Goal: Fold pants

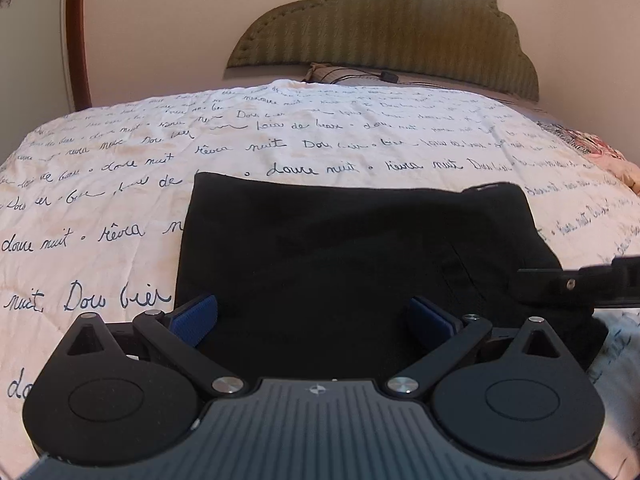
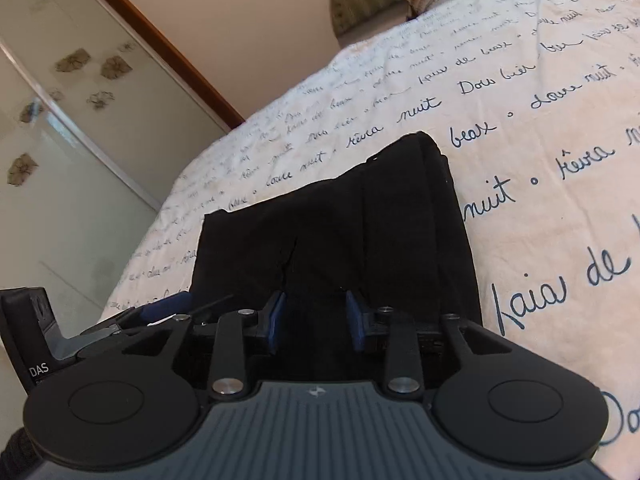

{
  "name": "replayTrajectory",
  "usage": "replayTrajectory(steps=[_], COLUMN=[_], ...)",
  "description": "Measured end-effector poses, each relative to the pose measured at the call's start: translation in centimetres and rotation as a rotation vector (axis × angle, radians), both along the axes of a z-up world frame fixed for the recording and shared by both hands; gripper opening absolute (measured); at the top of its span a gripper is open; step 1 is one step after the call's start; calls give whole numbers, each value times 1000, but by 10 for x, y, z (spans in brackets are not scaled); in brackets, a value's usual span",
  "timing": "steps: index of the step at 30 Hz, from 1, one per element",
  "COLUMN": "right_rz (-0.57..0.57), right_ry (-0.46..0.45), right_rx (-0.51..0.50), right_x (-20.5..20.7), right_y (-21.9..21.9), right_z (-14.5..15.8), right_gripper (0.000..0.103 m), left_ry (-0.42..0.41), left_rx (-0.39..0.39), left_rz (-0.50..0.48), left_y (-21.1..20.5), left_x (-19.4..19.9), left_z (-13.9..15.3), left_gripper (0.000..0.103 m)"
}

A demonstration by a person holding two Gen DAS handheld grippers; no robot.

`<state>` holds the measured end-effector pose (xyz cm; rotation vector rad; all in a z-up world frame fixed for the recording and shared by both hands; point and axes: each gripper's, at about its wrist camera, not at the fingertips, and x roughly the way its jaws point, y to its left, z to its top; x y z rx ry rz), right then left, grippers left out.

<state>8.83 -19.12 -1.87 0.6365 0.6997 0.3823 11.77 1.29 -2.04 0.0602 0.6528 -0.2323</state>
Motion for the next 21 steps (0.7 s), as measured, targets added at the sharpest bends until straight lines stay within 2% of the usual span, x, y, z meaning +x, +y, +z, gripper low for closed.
replayTrajectory(steps=[2,6,8,10,11,13,15,16,18,21], right_rz=[0,17,19,-9,-33,-82,-80,-61,-45,-6], right_ry=[0,41,38,22,21,56,101,133,184,197], right_rx=[44,49,81,105,103,83,119,158,211,295], right_x=[-1,2,-2,-5,-4,4,17,26,39,52], right_y=[-7,-11,-23,-42,-53,-71,-85,-90,-96,-101], right_z=[-4,9,16,21,21,19,11,4,-8,-17], right_gripper=[31,32,40,72,77,79,79,79,78,78], left_ry=[-14,12,23,53,79,148,246,276,281,319], left_rx=[-18,-71,-183,-325,-393,-525,-636,-693,-771,-885], left_rz=[0,-15,-30,-1,31,114,168,166,150,102], left_y=[1,11,32,63,79,109,130,136,141,141], left_x=[1,0,-8,-11,-9,0,14,20,23,30], left_z=[-5,8,18,25,25,19,5,-1,-5,-10], left_gripper=[103,101,102,103,102,102,101,101,101,101])
